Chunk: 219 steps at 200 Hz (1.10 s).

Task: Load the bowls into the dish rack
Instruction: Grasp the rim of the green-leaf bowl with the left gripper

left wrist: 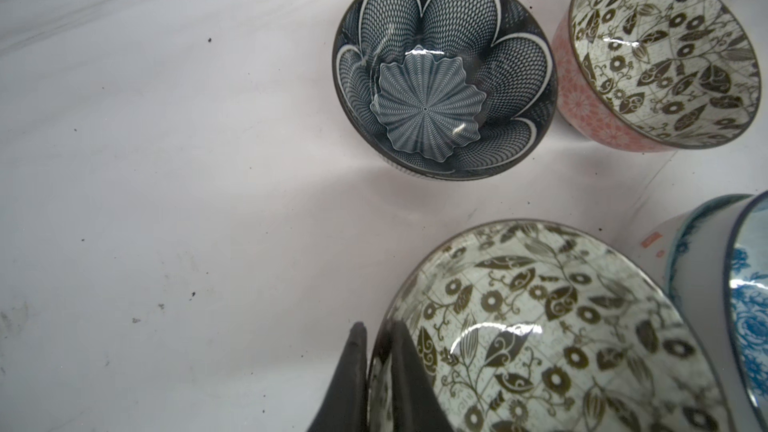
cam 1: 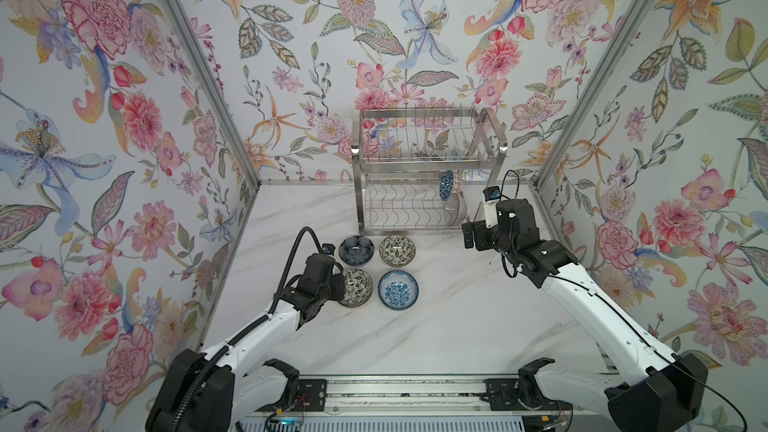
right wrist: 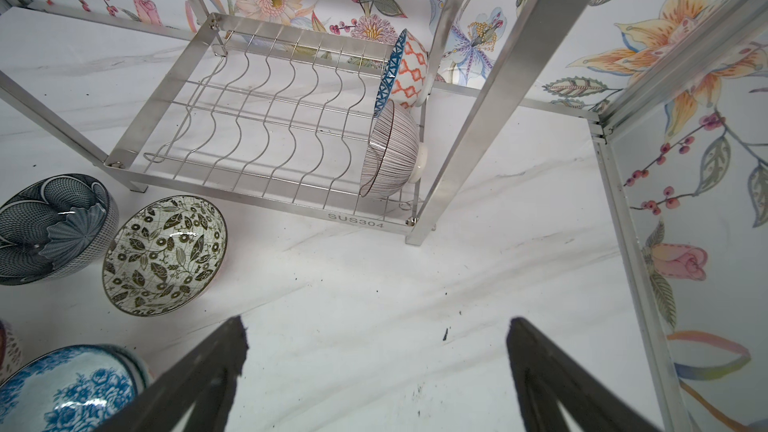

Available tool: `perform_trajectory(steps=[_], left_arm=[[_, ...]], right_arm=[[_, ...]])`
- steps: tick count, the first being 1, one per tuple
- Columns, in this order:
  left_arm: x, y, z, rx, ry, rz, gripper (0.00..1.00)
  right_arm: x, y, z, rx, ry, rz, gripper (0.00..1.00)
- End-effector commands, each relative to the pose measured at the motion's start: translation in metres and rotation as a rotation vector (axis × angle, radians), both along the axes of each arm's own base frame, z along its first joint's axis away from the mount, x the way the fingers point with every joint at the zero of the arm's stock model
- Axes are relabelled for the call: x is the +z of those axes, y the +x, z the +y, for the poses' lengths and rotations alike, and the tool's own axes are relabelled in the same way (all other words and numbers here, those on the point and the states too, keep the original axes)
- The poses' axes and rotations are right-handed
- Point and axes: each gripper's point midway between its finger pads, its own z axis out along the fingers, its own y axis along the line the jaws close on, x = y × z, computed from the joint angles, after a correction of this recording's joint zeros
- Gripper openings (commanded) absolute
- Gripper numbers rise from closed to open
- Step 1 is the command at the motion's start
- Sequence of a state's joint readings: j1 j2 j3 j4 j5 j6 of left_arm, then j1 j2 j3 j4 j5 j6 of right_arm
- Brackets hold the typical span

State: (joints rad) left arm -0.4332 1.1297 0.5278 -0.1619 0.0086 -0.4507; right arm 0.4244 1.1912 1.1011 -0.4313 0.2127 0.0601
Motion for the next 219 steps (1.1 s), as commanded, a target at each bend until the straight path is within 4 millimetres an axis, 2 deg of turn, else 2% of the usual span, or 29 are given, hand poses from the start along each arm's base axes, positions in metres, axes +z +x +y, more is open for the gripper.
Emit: perform_trajectory(steps=[1, 66, 122, 166, 195, 219], left_arm=[[-0.004, -0.004, -0.001, -0.014, 0.013, 0.014, 0.10], [0.010, -0.003, 0.002, -0.007, 0.021, -0.014, 0.00], [0.028, 0.000, 0.006, 0.000, 0.036, -0.054, 0.00], [0.034, 0.001, 0.007, 0.000, 0.052, -0.059, 0.00], [0.033, 0.000, 0.008, -0.001, 0.060, -0.054, 0.17], [0.033, 0.000, 0.009, -0.002, 0.061, -0.048, 0.28]], right_arm=[[0.004, 0.001, -0.001, 0.004, -0.005, 0.001, 0.99], [0.005, 0.001, -0.002, 0.002, -0.003, -0.001, 0.99], [0.005, 0.000, -0.003, 0.000, -0.003, -0.002, 0.99], [0.004, 0.001, -0.003, -0.002, -0.004, 0.001, 0.99], [0.003, 0.001, -0.003, 0.001, -0.004, 0.002, 0.99], [0.003, 0.002, -0.003, 0.002, -0.003, 0.003, 0.99]])
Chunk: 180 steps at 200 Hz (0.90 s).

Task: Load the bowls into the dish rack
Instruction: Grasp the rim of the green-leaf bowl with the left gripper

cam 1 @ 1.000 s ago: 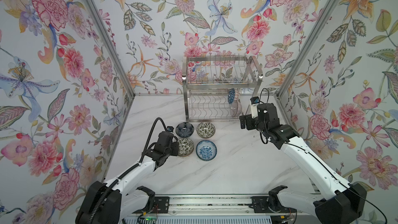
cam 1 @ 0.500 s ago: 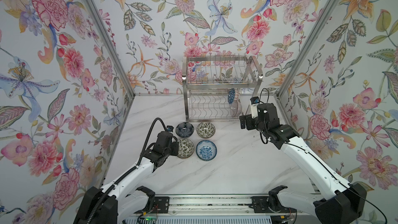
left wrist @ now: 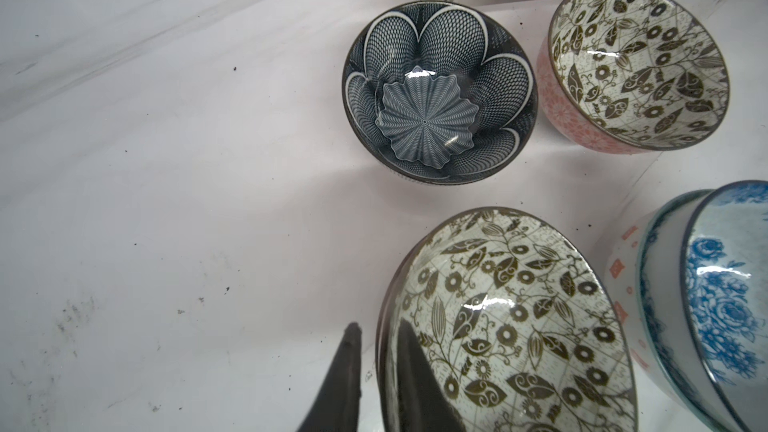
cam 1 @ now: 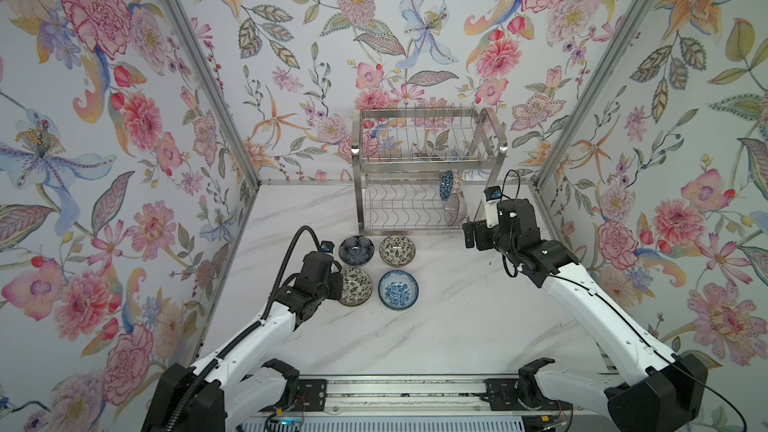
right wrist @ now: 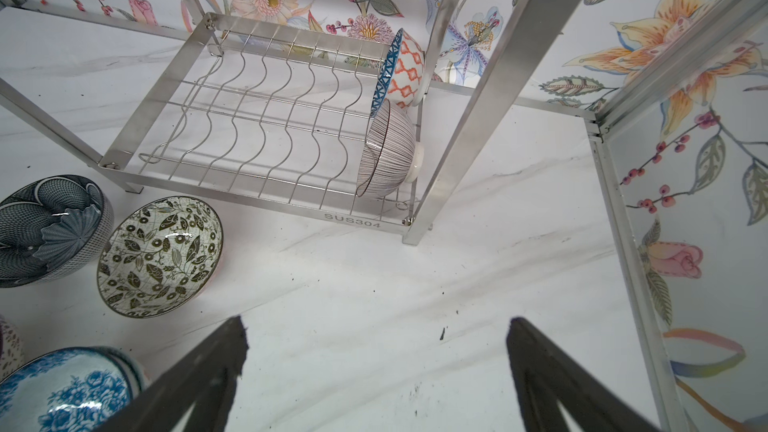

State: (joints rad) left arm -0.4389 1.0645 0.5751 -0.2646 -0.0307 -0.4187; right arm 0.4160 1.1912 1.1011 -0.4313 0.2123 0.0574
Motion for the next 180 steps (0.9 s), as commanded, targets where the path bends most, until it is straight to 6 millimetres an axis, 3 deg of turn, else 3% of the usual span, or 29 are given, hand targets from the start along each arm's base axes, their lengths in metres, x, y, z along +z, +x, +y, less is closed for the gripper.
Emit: perform_trajectory(steps=[1, 31, 55, 113, 180], left_arm=[[0.012, 0.002, 0.002, 0.001, 0.017, -0.021, 0.28], [0.011, 0.001, 0.001, -0.005, 0.017, -0.015, 0.45], [0.007, 0.001, 0.000, -0.007, 0.012, -0.002, 0.49], [-0.009, 0.002, -0.011, -0.028, -0.034, 0.036, 0.46], [-0.017, 0.003, -0.011, -0.031, -0.014, 0.055, 0.30]], right_arm=[[0.003, 0.001, 0.000, 0.008, -0.001, 0.004, 0.99], [0.003, 0.001, 0.000, 0.007, -0.001, 0.003, 0.99], [0.004, 0.000, 0.000, 0.008, 0.001, 0.002, 0.99], [0.002, 0.001, 0.001, 0.009, 0.000, 0.005, 0.99], [0.002, 0.003, 0.001, 0.008, 0.000, 0.007, 0.99]])
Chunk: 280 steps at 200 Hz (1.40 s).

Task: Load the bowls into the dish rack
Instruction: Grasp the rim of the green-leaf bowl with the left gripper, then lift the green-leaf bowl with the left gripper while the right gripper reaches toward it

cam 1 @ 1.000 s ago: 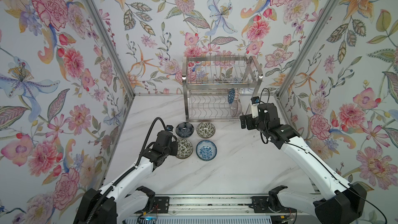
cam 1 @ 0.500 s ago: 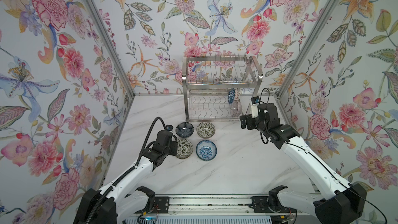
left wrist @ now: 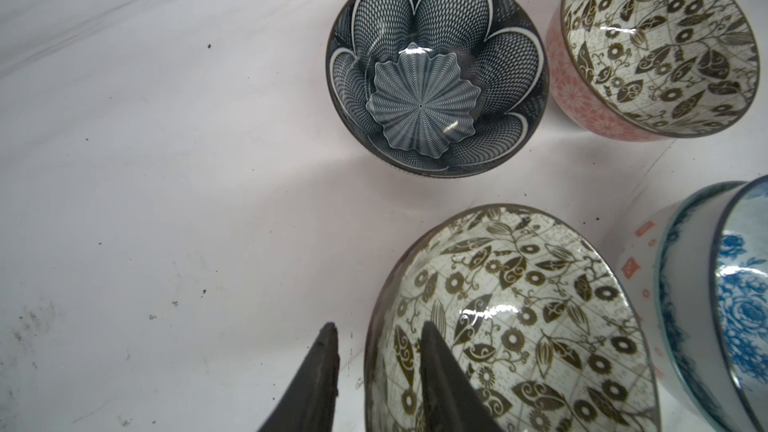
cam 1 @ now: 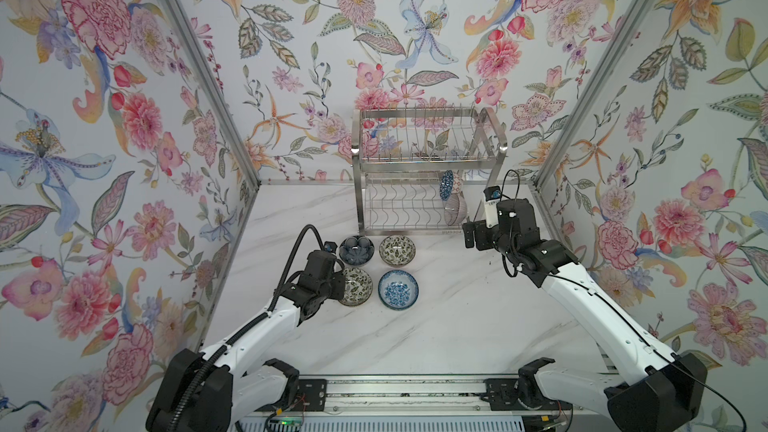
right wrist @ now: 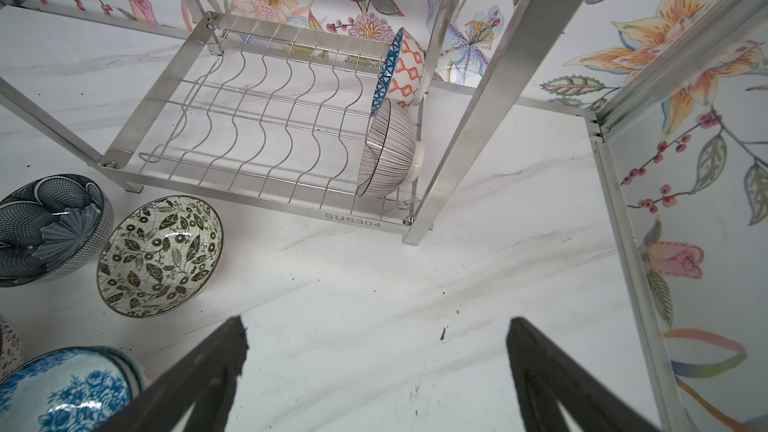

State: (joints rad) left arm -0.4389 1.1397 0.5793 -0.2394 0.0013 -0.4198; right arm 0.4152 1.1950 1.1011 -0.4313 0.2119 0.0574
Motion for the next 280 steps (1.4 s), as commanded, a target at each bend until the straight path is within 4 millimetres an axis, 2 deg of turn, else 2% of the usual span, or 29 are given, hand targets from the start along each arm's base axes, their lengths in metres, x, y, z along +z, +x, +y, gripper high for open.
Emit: perform_trajectory(steps=[1, 80, 104, 141, 213, 240, 259, 280], left_arm=[[-0.001, 0.001, -0.004, -0.011, -0.011, 0.001, 0.29], [0.008, 0.002, -0.001, 0.000, -0.004, -0.020, 0.00], [0.016, 0.003, 0.001, 0.006, -0.004, -0.039, 0.00], [0.039, 0.008, 0.001, 0.012, -0.019, -0.095, 0.00], [0.103, 0.022, -0.009, -0.004, -0.104, -0.265, 0.00], [0.131, 0.029, -0.019, -0.018, -0.153, -0.343, 0.00], [0.147, 0.034, -0.032, -0.037, -0.197, -0.397, 0.00], [0.151, 0.041, -0.050, -0.062, -0.234, -0.422, 0.00]], right_arm=[[0.003, 0.002, 0.001, 0.009, 0.002, 0.004, 0.99], [0.005, 0.001, 0.000, 0.009, 0.005, -0.002, 0.99], [0.007, 0.000, 0.000, 0.008, 0.007, -0.007, 0.99], [0.008, -0.001, -0.001, 0.007, 0.008, -0.010, 0.99], [0.013, -0.004, 0.006, 0.030, 0.045, -0.012, 0.99], [0.018, -0.006, 0.018, 0.057, 0.074, -0.016, 0.99], [0.020, -0.009, 0.033, 0.087, 0.097, -0.014, 0.99], [0.021, -0.013, 0.055, 0.125, 0.121, -0.010, 0.99]])
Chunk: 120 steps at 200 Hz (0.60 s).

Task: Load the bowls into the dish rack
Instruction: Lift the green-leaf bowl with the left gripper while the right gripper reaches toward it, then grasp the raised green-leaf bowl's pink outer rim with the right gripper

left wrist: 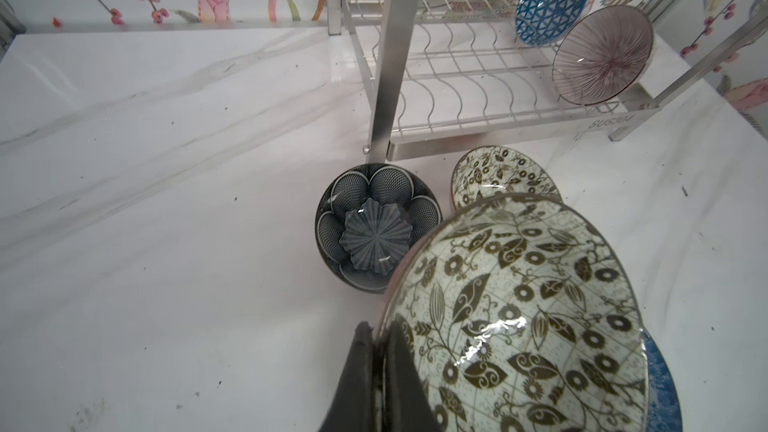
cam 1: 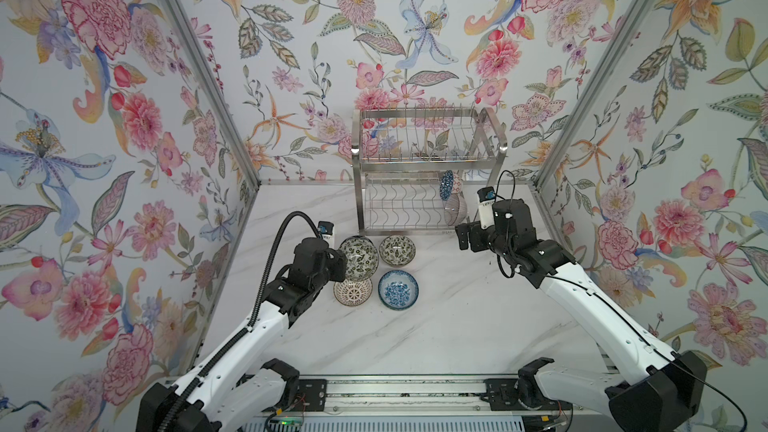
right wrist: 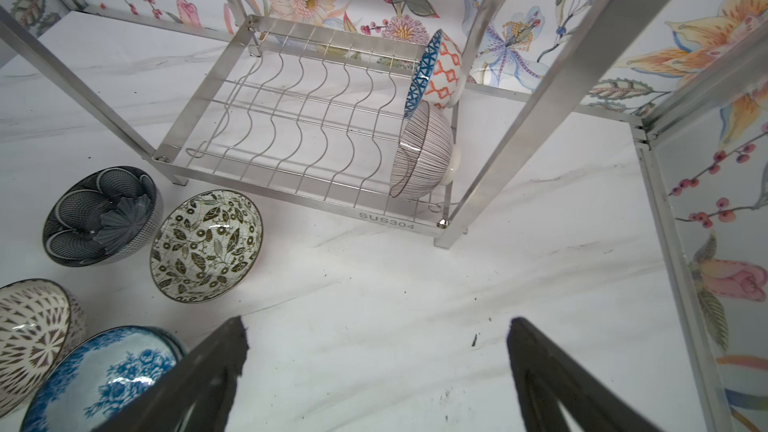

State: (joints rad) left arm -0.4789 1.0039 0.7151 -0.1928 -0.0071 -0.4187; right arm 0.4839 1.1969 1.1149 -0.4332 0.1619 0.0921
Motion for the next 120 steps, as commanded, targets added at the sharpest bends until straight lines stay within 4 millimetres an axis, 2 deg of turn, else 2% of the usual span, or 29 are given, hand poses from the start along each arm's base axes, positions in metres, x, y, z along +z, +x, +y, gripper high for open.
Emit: perform_trajectory(steps=[1, 49, 51, 59, 85, 120], left_arm=[[0.042, 0.016, -0.026, -0.034, -0.098, -0.134, 0.00], [0.043, 0.030, -0.075, -0.108, -0.175, -0.163, 0.00], [0.043, 0.031, -0.077, -0.112, -0.177, -0.165, 0.00], [0.045, 0.032, -0.086, -0.130, -0.193, -0.172, 0.00], [0.045, 0.037, -0.112, -0.172, -0.213, -0.179, 0.00], [0.051, 0.042, -0.132, -0.207, -0.235, -0.196, 0.00]], right_arm=[[0.017, -0.003, 0.024, 0.037, 0.066, -0.018, 0.99], [0.024, -0.011, 0.079, 0.132, 0.214, -0.011, 0.99], [0.023, -0.016, 0.090, 0.159, 0.222, -0.005, 0.99], [0.022, -0.018, 0.099, 0.174, 0.238, 0.000, 0.99], [0.008, -0.020, 0.123, 0.193, 0.261, 0.039, 0.99], [-0.023, -0.017, 0.137, 0.174, 0.273, 0.107, 1.00]])
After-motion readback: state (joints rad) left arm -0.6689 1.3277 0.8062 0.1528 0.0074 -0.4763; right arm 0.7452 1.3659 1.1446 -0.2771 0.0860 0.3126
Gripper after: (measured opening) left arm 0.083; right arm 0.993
